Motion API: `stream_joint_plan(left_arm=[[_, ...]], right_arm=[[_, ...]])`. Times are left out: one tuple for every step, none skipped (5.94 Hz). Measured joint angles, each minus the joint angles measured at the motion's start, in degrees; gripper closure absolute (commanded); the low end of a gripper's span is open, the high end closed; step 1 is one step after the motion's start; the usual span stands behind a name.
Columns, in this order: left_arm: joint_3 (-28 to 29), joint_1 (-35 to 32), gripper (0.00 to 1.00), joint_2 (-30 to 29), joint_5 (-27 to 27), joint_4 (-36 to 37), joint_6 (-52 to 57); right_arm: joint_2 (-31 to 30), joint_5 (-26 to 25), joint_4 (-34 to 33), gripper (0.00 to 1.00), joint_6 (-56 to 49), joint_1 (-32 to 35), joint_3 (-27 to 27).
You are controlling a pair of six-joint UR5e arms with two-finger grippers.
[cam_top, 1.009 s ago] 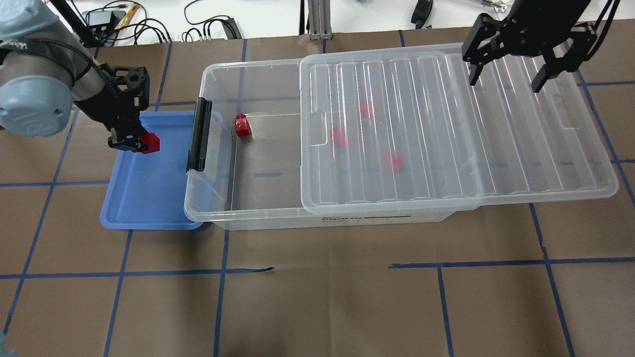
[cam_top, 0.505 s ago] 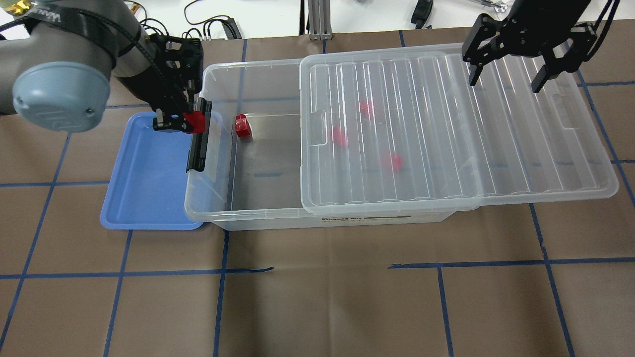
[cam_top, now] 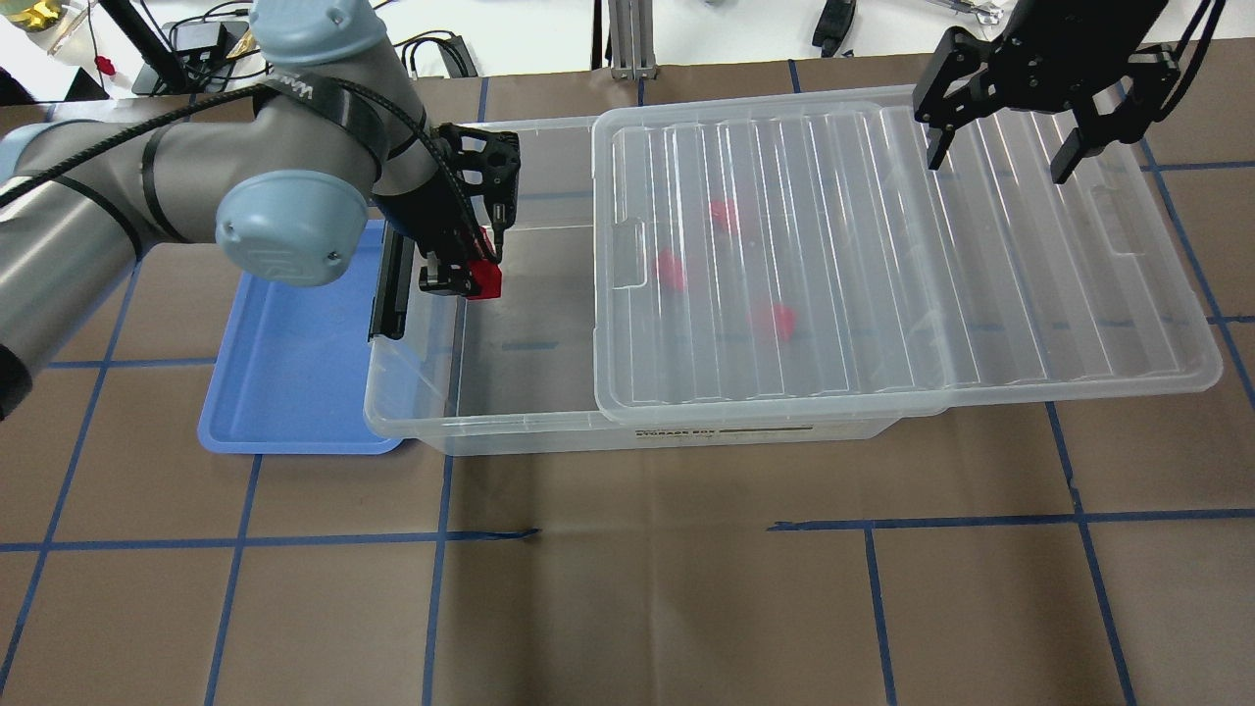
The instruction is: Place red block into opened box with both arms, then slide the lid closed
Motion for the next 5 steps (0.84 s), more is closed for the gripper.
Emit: stream_joint_plan(left_arm=[[-4.1,-0.2,0.99,-2.2,-1.2,6.6,0.0],[-7.1,-0.3,0.99,-4.1,-1.7,12.0,0.0],[-8.2,-0.3,0.82,-6.1,-1.8,15.0,0.0],[-8.4,-0.2,0.09,-7.2,-1.8,16.6,-0.1],[-8.4,-0.1,0.02,-7.6,-1.9,17.1,-0.3]], right_arm=[[0.0,0.0,0.0,0.00,0.0,0.0,0.0],[0.0,0.0,0.0,0.00,0.0,0.0,0.0],[0.0,0.0,0.0,0.00,0.0,0.0,0.0],[0.0,0.0,0.0,0.00,0.0,0.0,0.0],[0.0,-0.1,0.0,0.00,0.0,0.0,0.0]])
